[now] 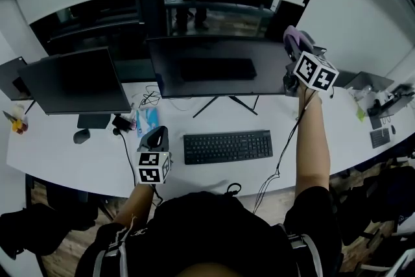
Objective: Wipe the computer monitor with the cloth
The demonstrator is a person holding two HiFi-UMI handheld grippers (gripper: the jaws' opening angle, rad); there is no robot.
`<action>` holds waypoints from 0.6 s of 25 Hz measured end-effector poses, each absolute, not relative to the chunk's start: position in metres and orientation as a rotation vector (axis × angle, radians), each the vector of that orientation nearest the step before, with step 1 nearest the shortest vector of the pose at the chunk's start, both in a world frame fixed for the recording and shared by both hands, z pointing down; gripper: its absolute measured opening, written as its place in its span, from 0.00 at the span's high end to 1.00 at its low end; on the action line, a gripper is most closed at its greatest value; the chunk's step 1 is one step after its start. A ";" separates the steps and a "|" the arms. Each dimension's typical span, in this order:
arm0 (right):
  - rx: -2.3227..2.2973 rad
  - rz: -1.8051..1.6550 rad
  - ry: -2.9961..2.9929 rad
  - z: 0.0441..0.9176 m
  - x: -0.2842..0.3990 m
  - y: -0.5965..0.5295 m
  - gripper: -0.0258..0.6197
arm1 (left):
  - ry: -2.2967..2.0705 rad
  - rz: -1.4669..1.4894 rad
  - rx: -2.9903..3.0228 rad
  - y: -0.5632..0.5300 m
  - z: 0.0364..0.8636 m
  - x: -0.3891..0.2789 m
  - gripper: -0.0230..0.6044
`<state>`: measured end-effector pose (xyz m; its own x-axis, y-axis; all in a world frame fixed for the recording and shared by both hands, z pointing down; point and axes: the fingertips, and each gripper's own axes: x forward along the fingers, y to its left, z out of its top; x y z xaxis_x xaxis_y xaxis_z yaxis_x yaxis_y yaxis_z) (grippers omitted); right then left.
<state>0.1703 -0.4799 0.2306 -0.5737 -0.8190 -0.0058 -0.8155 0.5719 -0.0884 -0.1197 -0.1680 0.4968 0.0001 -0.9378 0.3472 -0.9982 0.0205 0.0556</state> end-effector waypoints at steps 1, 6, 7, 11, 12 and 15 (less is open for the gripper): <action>-1.427 -0.118 2.752 0.231 0.167 -0.479 0.83 | -2.017 0.297 1.990 -0.167 0.496 -0.121 0.94; -1.448 -0.098 2.787 0.231 0.151 -0.474 0.83 | -2.023 0.290 1.974 -0.162 0.498 -0.130 0.94; -1.441 -0.091 2.802 0.232 0.147 -0.472 0.83 | -2.023 0.289 1.971 -0.161 0.499 -0.132 0.94; -1.391 -0.086 2.861 0.233 0.127 -0.464 0.83 | -2.025 0.286 1.968 -0.159 0.501 -0.138 0.94; -1.383 -0.085 2.872 0.233 0.123 -0.462 0.83 | -2.024 0.286 1.967 -0.158 0.501 -0.139 0.94; -1.362 -0.092 2.889 0.233 0.110 -0.456 0.83 | -2.028 0.284 1.961 -0.154 0.502 -0.145 0.94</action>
<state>0.1096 -0.4559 0.2335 -0.6356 -0.7686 0.0728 -0.7716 0.6354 -0.0291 -0.1446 -0.1542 0.5018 -0.0190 -0.9362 0.3511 -0.9966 0.0459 0.0685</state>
